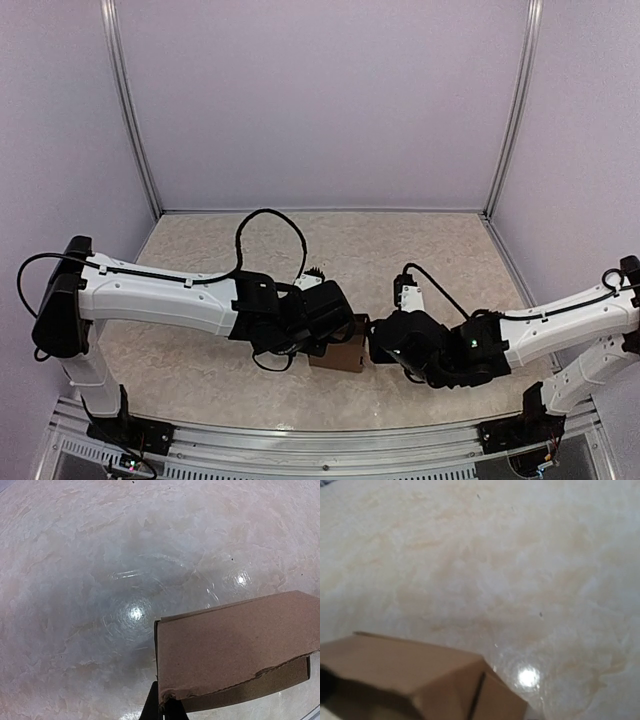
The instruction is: Fold the paper box
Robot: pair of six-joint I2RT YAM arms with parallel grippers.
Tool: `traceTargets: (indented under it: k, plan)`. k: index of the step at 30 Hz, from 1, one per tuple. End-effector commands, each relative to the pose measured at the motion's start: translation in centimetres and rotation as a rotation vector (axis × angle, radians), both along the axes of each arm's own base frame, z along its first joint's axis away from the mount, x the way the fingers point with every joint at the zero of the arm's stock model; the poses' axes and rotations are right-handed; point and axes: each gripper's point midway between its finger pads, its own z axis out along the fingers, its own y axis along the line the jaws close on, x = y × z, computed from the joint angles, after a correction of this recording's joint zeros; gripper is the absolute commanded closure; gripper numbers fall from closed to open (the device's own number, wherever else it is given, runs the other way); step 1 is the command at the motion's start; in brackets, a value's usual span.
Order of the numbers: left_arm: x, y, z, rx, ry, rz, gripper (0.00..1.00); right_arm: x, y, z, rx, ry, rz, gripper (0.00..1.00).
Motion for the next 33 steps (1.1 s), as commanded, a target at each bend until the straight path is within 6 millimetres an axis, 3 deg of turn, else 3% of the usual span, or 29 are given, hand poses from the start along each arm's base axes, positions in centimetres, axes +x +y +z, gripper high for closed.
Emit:
traceTargets:
  k: [1,7,10,18,33]
  plan:
    - [-0.8,0.6,-2.0,0.071,0.054,-0.007,1.0,-0.4,-0.2,2.7,-0.011,-0.061,0.062,0.58]
    - [-0.7,0.5,-2.1,0.074,0.057,-0.008,1.0,-0.3,0.4,4.9,0.01,-0.116,0.132,0.56]
    - [-0.7,0.4,-2.1,0.074,0.059,-0.009,1.0,0.2,0.6,5.1,-0.009,-0.122,0.145,0.61]
    - [-0.7,0.4,-2.1,0.08,0.059,-0.009,1.0,1.4,1.0,4.0,-0.012,-0.087,0.148,0.78]
    - [-0.7,0.4,-2.1,0.083,0.056,-0.014,1.0,0.3,-0.3,1.3,0.02,-0.014,0.143,0.93]
